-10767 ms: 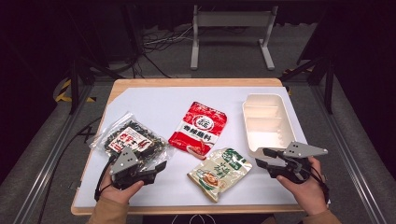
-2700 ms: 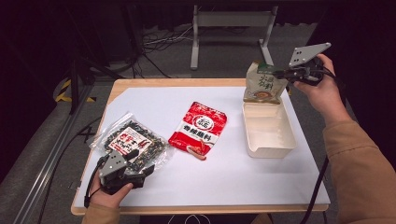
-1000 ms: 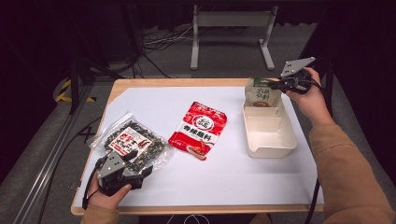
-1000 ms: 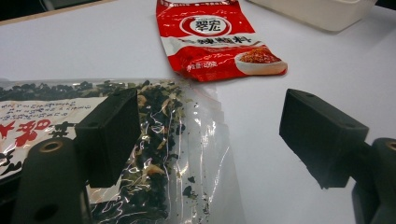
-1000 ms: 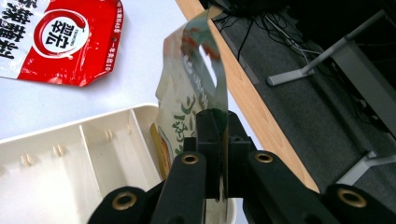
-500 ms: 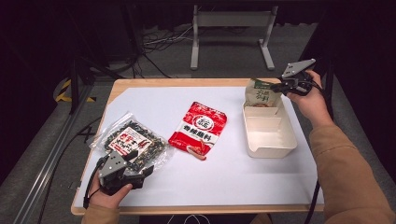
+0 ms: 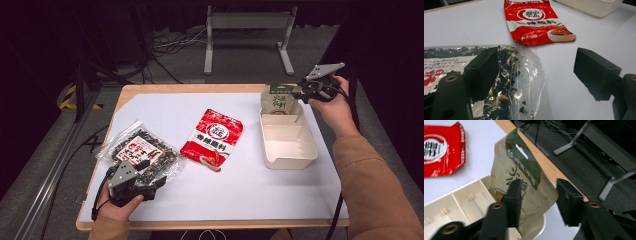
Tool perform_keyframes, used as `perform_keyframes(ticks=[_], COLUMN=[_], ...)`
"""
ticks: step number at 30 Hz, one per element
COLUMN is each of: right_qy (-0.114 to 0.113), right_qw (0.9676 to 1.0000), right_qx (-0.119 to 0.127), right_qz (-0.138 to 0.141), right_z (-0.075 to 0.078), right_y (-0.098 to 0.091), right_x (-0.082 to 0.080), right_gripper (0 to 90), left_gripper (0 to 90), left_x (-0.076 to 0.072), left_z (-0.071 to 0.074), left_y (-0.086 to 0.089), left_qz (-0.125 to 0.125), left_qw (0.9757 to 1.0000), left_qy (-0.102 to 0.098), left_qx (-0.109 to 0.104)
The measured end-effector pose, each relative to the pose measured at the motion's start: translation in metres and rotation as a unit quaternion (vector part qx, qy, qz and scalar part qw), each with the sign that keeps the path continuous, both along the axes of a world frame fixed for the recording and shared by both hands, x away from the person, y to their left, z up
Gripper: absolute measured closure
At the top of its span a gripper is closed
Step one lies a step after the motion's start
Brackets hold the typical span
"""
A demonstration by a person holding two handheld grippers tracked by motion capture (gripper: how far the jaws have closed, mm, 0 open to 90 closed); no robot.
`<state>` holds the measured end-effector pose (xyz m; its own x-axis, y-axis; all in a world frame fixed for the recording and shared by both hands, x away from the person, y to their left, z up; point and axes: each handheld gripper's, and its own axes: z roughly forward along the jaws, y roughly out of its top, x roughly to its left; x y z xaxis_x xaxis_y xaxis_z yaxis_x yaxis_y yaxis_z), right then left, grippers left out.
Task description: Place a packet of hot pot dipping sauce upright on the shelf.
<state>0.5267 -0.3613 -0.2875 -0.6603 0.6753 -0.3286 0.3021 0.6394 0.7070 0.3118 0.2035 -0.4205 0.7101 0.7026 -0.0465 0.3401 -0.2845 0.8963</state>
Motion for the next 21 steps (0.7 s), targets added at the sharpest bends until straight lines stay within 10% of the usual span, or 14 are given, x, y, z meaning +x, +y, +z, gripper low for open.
perform_keyframes(ticks=[12,21], right_qy=[-0.034,-0.020], right_qw=[0.9970,0.9859], right_qx=[0.064,0.163], right_qz=[-0.026,-0.035], right_z=[0.024,0.036], right_y=[-0.003,0.014], right_x=[-0.038,-0.075], right_gripper=[35.5,39.8], left_gripper=[21.2,21.2], left_x=[0.010,0.007], left_z=[0.001,0.001], left_y=[-0.011,-0.011], left_qz=[-0.020,-0.017], left_qw=[0.9998,0.9999], left_qy=[0.000,0.001], left_qx=[-0.001,-0.003])
